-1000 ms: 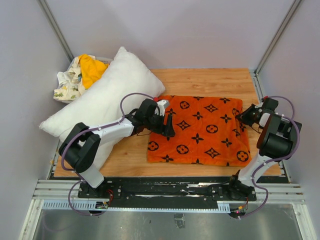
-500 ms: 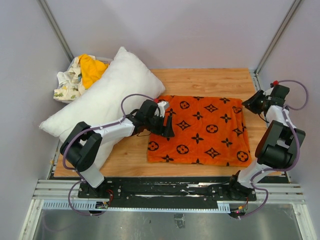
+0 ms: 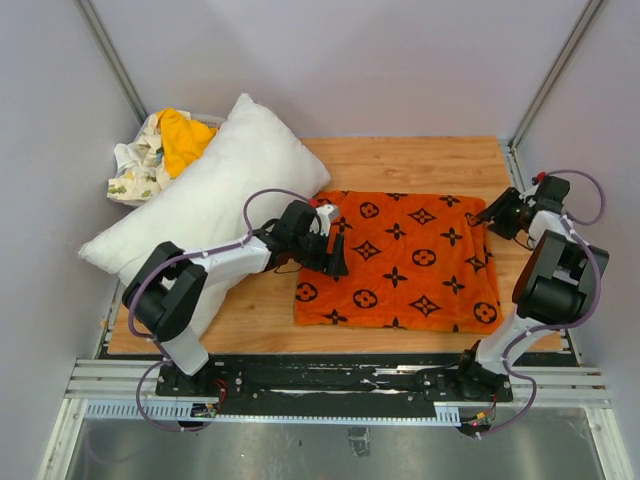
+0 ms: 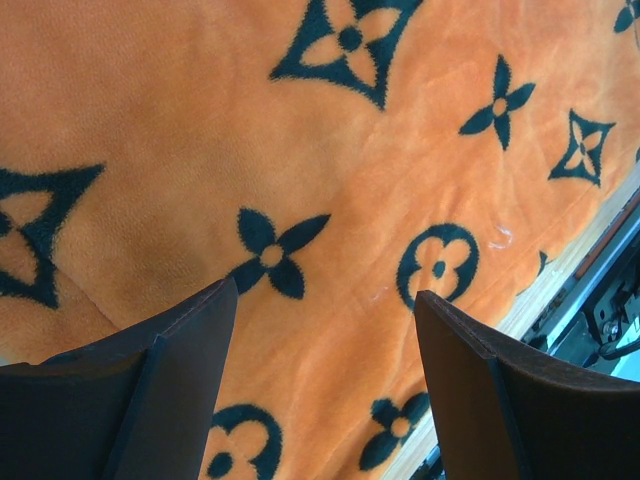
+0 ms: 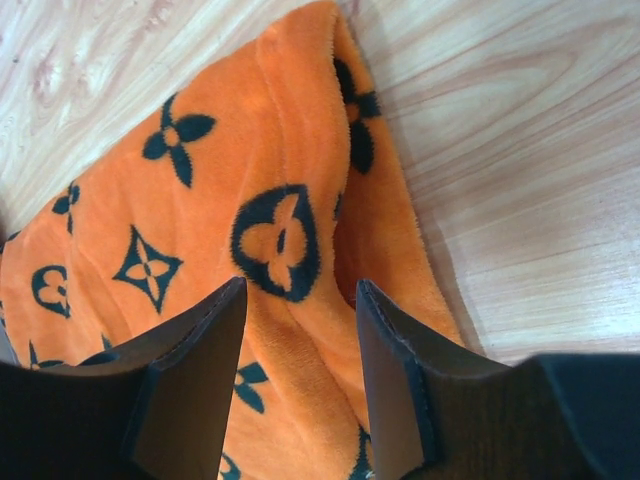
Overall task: Remove the pillowcase from the pillow
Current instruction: Fold the pillowcase at the center of the board.
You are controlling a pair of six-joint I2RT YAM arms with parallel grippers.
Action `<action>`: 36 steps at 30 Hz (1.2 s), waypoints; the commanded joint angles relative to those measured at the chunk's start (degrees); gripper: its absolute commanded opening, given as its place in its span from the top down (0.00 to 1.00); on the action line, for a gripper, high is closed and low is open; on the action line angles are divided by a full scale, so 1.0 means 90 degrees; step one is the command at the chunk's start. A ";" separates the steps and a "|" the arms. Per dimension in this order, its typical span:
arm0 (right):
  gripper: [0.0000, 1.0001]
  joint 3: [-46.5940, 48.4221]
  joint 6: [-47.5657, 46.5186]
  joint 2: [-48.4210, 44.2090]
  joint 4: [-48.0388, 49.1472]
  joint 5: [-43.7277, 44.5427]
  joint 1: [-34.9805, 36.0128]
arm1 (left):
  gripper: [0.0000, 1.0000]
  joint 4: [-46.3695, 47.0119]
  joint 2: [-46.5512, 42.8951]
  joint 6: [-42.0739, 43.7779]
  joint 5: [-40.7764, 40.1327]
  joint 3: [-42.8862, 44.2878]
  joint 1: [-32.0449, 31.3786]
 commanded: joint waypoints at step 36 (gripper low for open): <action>0.97 0.1640 0.0325 0.1145 -0.0013 -0.0186 -0.0329 | 0.23 -0.0355 0.0213 0.0175 -0.0056 0.0241 -0.0002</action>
